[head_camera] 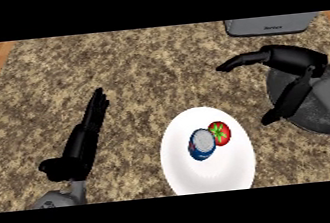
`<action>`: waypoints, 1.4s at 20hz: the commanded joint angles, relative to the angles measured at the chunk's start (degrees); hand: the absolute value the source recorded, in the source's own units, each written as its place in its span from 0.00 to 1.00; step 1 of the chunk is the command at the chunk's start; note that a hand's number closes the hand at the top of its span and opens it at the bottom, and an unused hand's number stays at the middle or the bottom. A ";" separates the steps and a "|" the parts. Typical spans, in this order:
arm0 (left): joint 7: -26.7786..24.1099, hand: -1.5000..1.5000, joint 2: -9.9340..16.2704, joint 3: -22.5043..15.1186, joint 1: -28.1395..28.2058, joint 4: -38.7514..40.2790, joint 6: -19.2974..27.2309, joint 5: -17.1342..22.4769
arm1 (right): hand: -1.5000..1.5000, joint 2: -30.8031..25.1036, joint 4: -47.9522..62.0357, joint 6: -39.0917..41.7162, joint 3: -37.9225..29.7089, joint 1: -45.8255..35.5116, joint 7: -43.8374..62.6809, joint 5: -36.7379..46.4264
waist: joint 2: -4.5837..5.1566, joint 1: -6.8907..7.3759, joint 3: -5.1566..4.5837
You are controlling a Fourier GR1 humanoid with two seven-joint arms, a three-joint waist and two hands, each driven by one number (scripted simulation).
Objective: Pick the tomato from the plate and place it in the pan
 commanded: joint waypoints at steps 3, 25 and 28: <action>-1.78 0.50 -0.55 0.35 0.17 0.85 -1.02 -0.60 | 0.00 -0.80 5.36 5.19 4.73 -8.73 -6.44 9.30 | -0.09 -0.35 -0.03; 0.17 0.50 -0.27 3.59 0.49 -0.64 -3.67 -0.43 | 0.00 7.09 3.25 -1.46 34.05 -10.81 -2.82 42.87 | -0.47 -1.43 -0.05; -0.65 0.50 -2.97 2.49 2.91 -1.48 -2.10 -1.96 | 0.00 9.39 5.06 -4.52 32.61 -7.43 -4.29 46.18 | -0.49 -1.54 -0.04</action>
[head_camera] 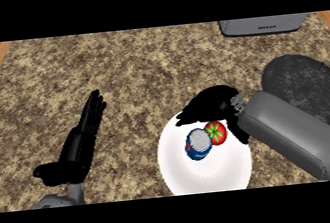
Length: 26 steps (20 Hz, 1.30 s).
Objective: Pick the tomato from the plate and place it in the pan
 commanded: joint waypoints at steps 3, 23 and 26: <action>-0.34 0.50 -2.10 -1.73 4.61 -2.66 0.20 -2.18 | 0.00 1.72 0.68 -0.23 -1.78 3.84 -2.13 6.71 | -0.09 -0.19 0.00; 1.56 0.50 -3.06 2.83 1.72 -2.17 -4.44 -3.01 | 0.00 13.40 21.39 -6.59 -9.16 2.83 -5.11 19.53 | 0.14 0.42 0.01; 2.45 0.50 -4.22 2.36 1.41 -3.49 -1.82 -5.15 | 1.00 10.32 16.03 -6.48 -3.42 7.40 -8.28 23.08 | 0.00 0.03 0.01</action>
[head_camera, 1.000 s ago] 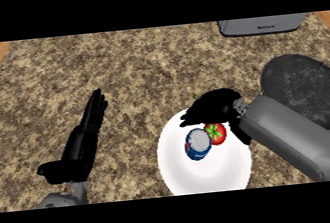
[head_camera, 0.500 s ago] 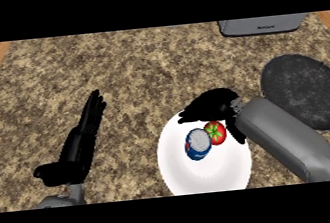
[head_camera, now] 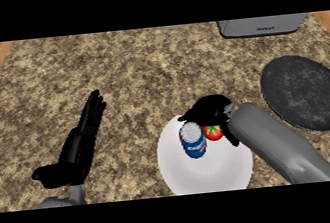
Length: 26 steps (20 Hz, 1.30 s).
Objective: Pick the tomato from the plate and place it in the pan
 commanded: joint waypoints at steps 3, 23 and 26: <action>0.22 0.50 0.51 -0.09 2.25 -2.51 -1.50 0.52 | 1.00 2.31 7.22 -5.91 5.72 -0.12 -5.12 6.81 | 0.75 0.79 0.15; -0.94 0.50 0.43 4.56 1.71 1.79 -1.80 0.42 | 1.00 1.57 -3.13 -24.14 -17.28 6.87 2.62 1.24 | -0.86 -4.12 0.13; -0.84 0.50 0.97 6.25 4.20 1.61 -0.41 0.52 | 1.00 -1.01 -6.31 -29.85 -24.26 13.75 8.51 -2.01 | -2.44 -9.27 0.20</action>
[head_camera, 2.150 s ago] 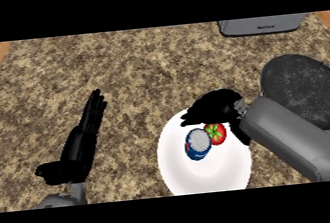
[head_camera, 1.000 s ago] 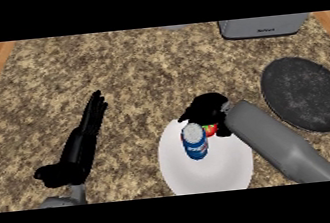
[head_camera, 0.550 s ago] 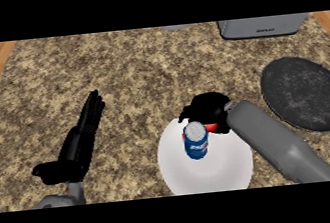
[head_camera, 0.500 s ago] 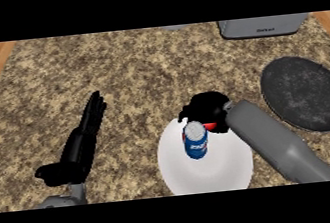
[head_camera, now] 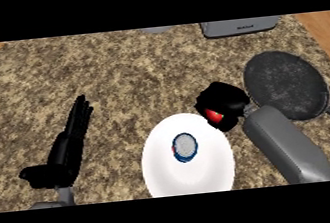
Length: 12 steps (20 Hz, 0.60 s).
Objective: Pick the tomato from the plate and place it in the pan
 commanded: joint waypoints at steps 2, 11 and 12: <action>-0.52 0.50 -0.41 1.27 2.29 -0.29 1.47 0.32 | 1.00 -0.19 -10.02 -8.44 -9.34 9.33 10.24 -4.95 | -1.26 -4.81 -0.08; -1.51 0.50 -0.72 0.63 3.01 -0.64 0.95 0.10 | 1.00 1.75 -40.76 -8.57 -15.49 28.21 20.31 -14.26 | 0.11 -2.25 -0.24; 1.15 0.50 -0.14 0.64 2.28 -3.27 1.18 0.26 | 1.00 -0.95 -43.90 -7.89 -17.54 32.35 19.41 -16.03 | 0.08 -2.13 -0.13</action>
